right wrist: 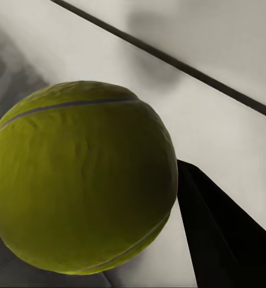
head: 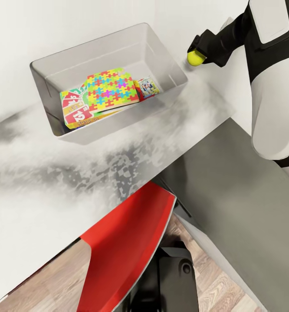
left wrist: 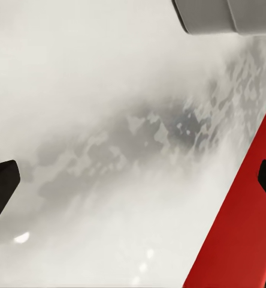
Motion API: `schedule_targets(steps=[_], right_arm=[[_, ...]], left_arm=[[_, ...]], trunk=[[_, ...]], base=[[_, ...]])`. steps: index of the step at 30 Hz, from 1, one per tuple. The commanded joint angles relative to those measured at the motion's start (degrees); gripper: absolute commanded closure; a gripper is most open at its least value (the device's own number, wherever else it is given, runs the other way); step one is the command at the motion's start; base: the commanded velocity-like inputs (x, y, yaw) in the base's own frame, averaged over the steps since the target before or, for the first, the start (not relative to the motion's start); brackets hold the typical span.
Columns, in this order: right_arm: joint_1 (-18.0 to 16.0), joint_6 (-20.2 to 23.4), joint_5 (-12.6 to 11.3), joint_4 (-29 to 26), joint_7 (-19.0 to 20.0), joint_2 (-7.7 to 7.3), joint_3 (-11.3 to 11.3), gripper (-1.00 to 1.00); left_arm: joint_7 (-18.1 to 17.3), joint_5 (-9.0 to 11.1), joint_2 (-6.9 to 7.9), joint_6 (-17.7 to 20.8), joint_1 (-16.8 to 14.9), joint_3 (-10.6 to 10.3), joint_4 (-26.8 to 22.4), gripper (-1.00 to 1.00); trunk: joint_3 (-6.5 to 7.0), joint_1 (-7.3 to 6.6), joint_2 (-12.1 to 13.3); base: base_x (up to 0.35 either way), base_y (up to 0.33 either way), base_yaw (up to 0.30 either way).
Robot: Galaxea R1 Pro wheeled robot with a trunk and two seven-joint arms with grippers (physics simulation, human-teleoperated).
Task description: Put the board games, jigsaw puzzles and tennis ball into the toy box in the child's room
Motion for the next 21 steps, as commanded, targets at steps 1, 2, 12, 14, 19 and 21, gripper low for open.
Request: schedule_targets(steps=[1, 2, 12, 14, 19, 21], right_arm=[[0.0, 0.0, -0.7, 0.0, -0.7, 0.08, -0.3, 1.0], [0.0, -0.1, -0.7, 0.0, -0.7, 0.09, -0.3, 1.0], [0.0, 0.2, -0.7, -1.7, -0.9, -0.05, -0.3, 1.0], [0.0, 0.2, -0.7, -2.2, -0.9, -0.08, -0.3, 1.0], [0.0, 0.7, -0.8, -4.6, -1.0, 0.2, -0.3, 1.0], [0.0, 1.1, -0.8, -5.7, -1.0, 0.26, -0.3, 1.0]], left_arm=[[-0.1, 0.2, 0.06, 0.3, -0.3, -0.4, 0.0, -1.0], [-0.1, 0.2, 0.06, 0.3, -0.3, -0.4, 0.1, -1.0], [-2.0, 0.1, 0.06, 0.3, -0.3, -0.4, 0.0, -1.0], [-2.3, 0.1, 0.06, 0.3, -0.3, -0.4, 0.0, -1.0], [-2.5, 0.1, 0.06, 0.3, -0.3, -0.4, 0.0, -1.0], [-2.5, 0.1, 0.06, 0.4, -0.3, -0.4, 0.0, -1.0]], trunk=[[-0.01, 0.03, -0.1], [0.07, 0.03, -0.1], [0.96, 0.03, -0.1], [1.15, 0.03, -0.1], [1.61, 0.03, -0.1], [1.8, 0.03, -0.1]], base=[[-0.033, -0.016, 0.0], [-0.021, -0.011, 0.0], [-0.003, -0.002, 0.0], [0.0, 0.0, 0.0], [-0.114, 0.0, 0.0], [-0.218, 0.0, 0.0]])
